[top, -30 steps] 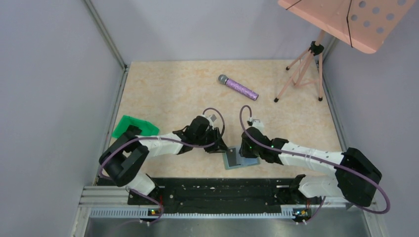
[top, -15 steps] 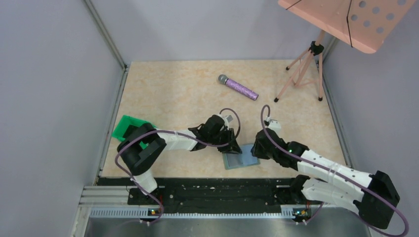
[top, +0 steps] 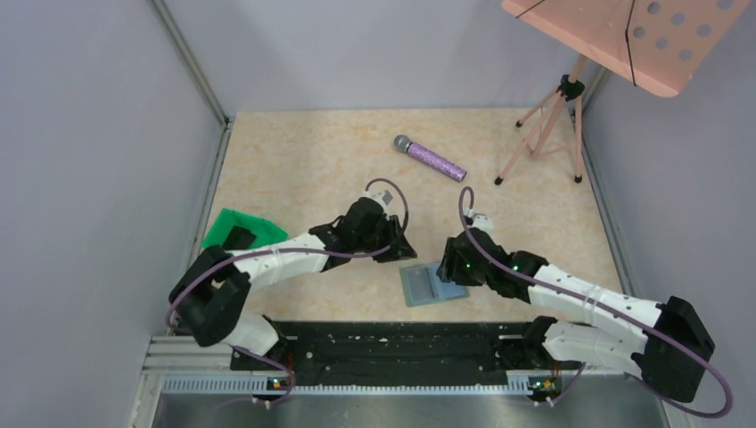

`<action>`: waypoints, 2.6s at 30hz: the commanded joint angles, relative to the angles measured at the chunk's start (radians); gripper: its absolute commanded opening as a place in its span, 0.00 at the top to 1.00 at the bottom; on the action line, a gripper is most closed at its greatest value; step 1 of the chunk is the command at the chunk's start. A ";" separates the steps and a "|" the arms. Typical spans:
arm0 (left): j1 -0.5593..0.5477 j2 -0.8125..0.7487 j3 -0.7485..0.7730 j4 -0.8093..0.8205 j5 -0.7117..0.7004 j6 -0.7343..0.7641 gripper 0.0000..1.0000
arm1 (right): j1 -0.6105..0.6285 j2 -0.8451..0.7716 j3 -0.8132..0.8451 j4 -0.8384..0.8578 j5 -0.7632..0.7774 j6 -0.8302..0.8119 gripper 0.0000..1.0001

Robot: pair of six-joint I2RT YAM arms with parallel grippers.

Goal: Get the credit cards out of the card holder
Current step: Remove the credit card from the card holder.

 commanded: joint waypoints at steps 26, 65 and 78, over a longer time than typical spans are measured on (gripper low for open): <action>0.213 -0.391 -0.275 -0.145 -0.068 0.012 0.64 | 0.226 0.569 0.307 -0.021 0.117 -0.014 0.36; 0.044 0.085 -0.066 0.095 0.101 -0.029 0.72 | 0.194 0.274 -0.011 0.336 0.104 0.062 0.78; -0.009 0.169 0.015 0.052 0.081 -0.035 0.74 | 0.172 0.201 -0.035 0.240 0.152 0.059 0.72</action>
